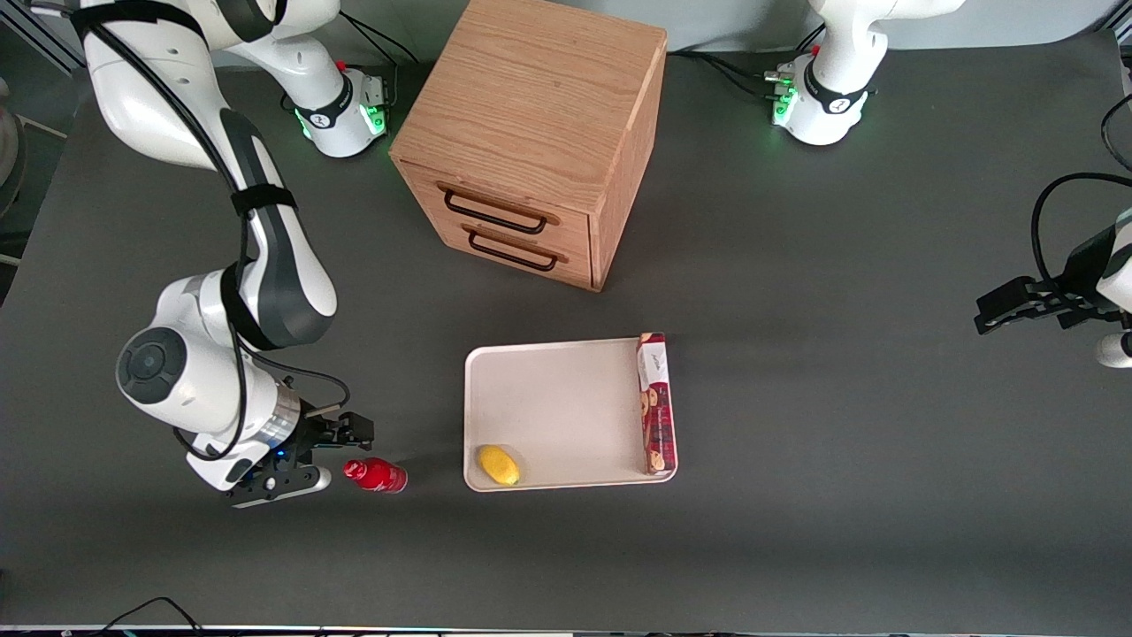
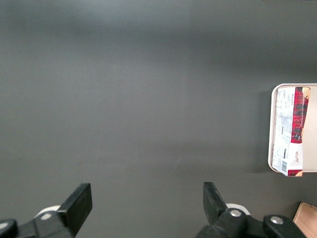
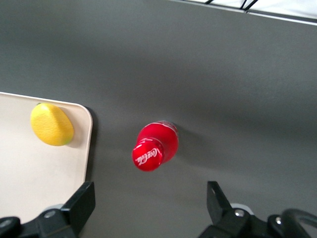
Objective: Place coke bottle on tray
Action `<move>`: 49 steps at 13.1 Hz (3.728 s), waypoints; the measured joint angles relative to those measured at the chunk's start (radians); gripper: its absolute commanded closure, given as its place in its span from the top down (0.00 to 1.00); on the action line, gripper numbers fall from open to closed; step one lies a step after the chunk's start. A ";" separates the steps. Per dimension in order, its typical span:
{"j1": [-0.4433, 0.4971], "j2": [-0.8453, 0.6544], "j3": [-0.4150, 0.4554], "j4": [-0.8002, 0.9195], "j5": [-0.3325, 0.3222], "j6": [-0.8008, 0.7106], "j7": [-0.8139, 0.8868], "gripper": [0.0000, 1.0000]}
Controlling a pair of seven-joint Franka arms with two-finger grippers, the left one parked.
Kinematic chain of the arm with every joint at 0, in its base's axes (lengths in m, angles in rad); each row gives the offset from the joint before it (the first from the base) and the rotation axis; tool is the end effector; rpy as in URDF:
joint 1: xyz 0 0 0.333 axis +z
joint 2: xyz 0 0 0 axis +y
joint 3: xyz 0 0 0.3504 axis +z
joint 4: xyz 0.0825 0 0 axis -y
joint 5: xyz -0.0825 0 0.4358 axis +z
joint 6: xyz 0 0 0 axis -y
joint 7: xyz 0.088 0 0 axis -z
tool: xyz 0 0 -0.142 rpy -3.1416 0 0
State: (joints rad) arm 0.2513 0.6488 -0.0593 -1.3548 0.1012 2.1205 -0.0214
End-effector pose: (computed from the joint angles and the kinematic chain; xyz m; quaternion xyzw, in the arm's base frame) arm 0.7935 0.1716 0.3245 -0.9939 -0.0896 -0.0565 0.0320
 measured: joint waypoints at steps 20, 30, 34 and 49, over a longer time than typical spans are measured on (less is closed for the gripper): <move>0.015 0.116 -0.001 0.070 0.024 0.090 -0.002 1.00; 0.016 0.154 -0.012 0.116 0.021 0.091 -0.005 0.82; 0.016 0.154 -0.013 0.118 0.021 0.091 -0.007 0.01; 0.016 0.145 -0.015 0.156 -0.066 0.072 -0.021 1.00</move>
State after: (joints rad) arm 0.2669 0.7937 -0.0741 -1.1985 0.0352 2.1926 -0.0422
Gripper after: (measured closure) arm 0.643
